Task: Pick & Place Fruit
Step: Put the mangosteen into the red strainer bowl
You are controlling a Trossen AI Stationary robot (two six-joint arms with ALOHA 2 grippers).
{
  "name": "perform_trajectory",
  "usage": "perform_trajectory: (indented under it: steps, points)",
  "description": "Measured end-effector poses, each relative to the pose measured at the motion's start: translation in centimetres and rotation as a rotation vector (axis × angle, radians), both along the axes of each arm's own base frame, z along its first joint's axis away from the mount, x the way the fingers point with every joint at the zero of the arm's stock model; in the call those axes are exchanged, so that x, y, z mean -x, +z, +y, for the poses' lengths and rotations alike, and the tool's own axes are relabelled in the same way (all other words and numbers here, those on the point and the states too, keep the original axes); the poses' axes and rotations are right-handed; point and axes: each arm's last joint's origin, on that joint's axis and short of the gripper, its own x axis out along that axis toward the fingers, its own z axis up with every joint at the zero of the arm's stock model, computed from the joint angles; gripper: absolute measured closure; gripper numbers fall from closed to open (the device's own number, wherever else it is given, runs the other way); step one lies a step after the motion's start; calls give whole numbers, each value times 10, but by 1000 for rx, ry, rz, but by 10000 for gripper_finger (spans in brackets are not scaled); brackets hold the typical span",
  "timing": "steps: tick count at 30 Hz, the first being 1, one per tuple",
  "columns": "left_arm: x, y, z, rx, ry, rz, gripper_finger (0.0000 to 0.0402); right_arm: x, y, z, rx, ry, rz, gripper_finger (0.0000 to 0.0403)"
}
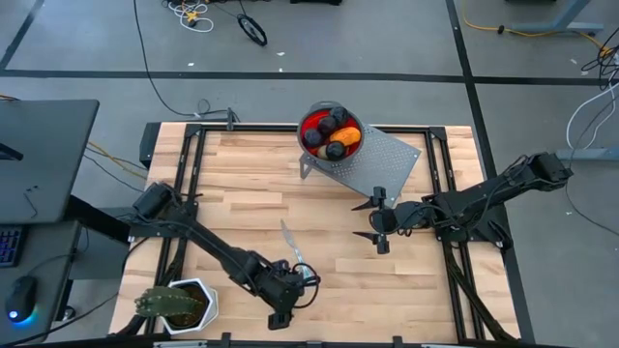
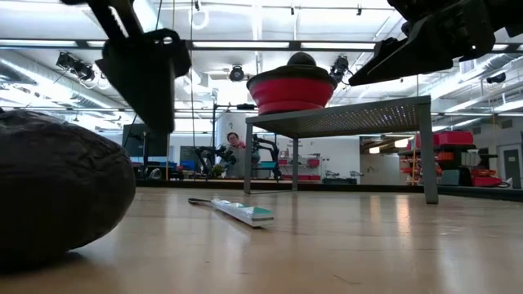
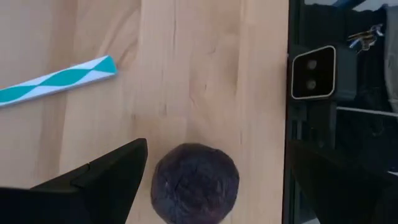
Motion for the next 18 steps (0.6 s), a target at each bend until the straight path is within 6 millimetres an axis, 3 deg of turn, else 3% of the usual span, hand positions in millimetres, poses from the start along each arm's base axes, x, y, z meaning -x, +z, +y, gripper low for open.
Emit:
perform_trajectory:
  steps: [18]
  points:
    - [12,-28,-11,-120,-59,106,6,1,-1,0,8,0,18,84]
